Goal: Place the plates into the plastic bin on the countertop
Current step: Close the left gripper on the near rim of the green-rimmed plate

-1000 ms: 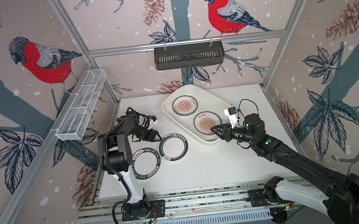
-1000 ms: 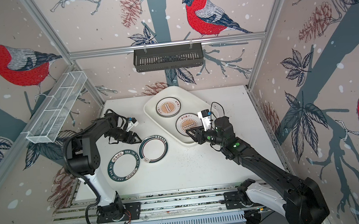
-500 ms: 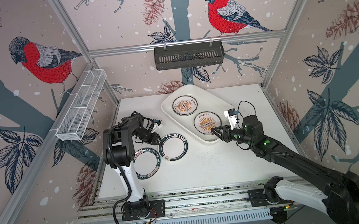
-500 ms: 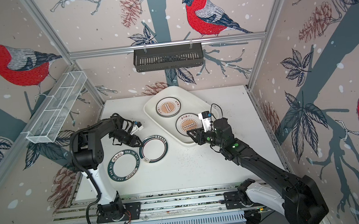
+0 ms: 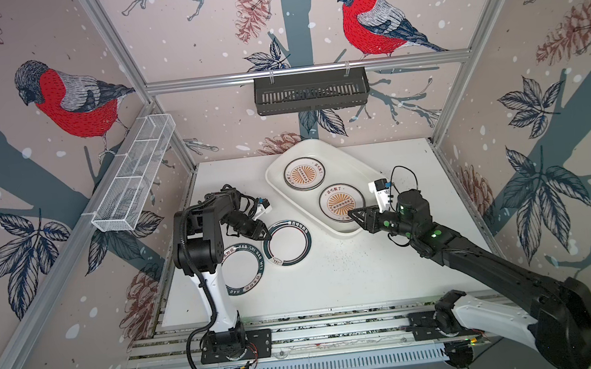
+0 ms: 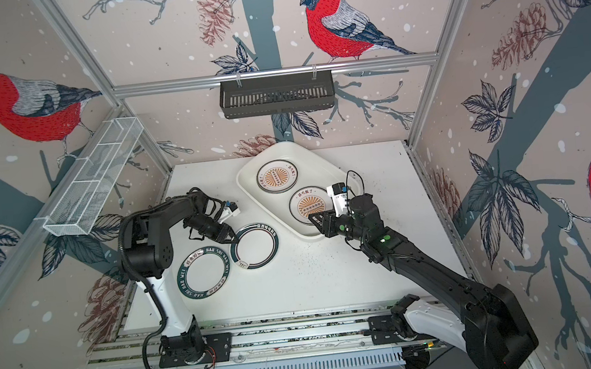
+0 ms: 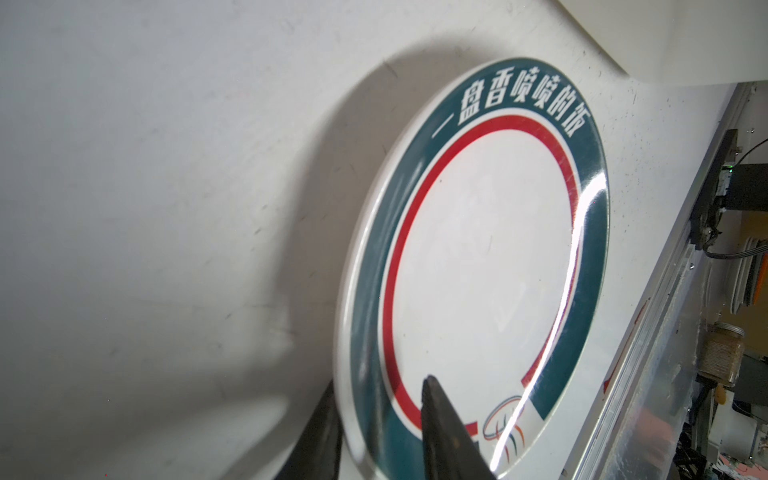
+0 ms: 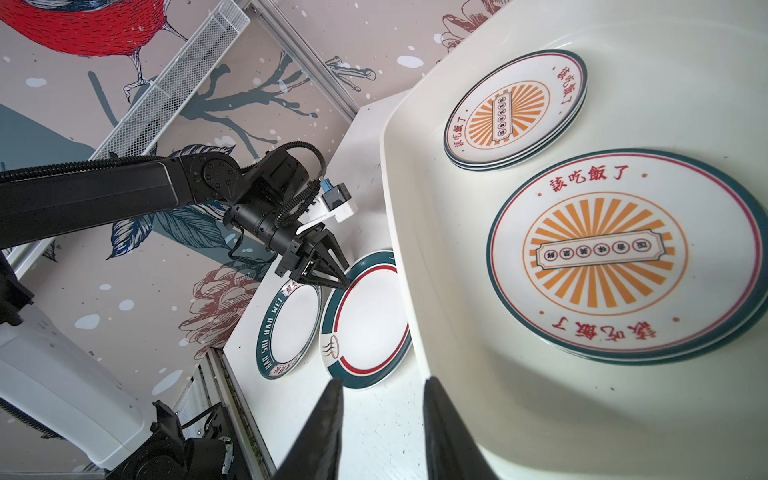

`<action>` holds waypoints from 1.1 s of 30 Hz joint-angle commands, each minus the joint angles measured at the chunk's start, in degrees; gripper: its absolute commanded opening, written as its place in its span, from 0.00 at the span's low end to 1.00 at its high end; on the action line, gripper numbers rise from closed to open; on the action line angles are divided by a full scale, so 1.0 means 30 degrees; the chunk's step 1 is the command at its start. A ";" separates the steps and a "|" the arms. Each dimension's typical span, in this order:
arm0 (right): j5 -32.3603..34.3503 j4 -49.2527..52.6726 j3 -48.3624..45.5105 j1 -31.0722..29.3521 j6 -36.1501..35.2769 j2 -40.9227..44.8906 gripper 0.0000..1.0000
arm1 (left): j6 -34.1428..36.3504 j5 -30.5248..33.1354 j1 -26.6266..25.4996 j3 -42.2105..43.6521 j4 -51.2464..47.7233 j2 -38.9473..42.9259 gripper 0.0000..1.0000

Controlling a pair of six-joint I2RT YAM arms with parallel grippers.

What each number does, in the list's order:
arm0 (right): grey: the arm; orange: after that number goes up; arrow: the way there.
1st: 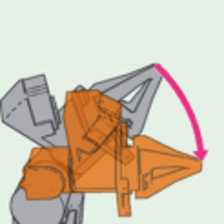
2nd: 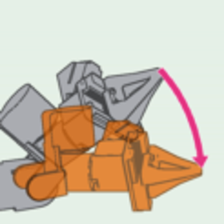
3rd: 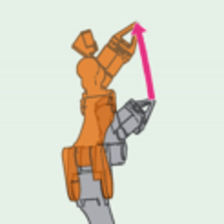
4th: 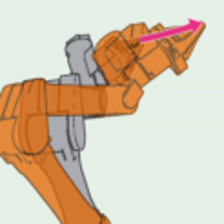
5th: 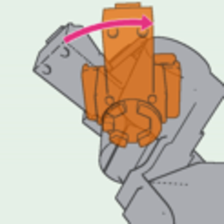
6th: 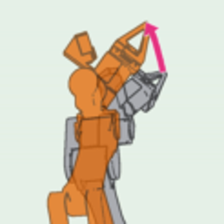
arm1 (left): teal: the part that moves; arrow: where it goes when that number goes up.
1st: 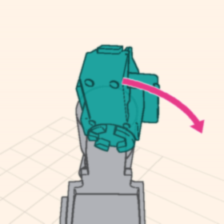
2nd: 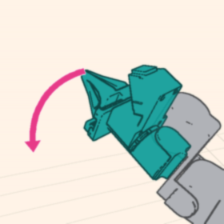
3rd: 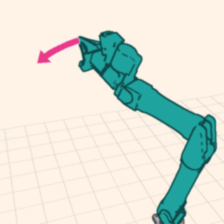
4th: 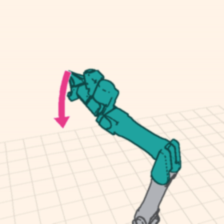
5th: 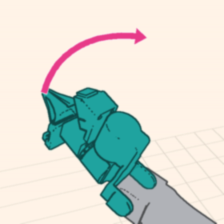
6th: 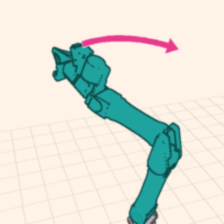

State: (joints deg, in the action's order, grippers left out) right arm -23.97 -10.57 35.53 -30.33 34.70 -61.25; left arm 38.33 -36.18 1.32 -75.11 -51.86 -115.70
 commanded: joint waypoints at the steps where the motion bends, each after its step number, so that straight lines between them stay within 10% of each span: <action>1: 0.0247 -0.0623 -0.0003 -0.0013 0.0331 0.0071 0.35 | 0.0204 0.0087 -0.0017 0.0076 -0.0293 -0.0126 0.33; 33: 0.0214 -0.2170 -0.0710 0.0055 0.1186 -0.0448 0.32 | -0.0624 0.0113 -0.0177 0.0227 0.0709 -0.0453 0.06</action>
State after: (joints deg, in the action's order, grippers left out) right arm -23.57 -14.44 33.50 -30.24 37.58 -62.37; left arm 34.46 -39.18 0.67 -73.87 -49.32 -116.42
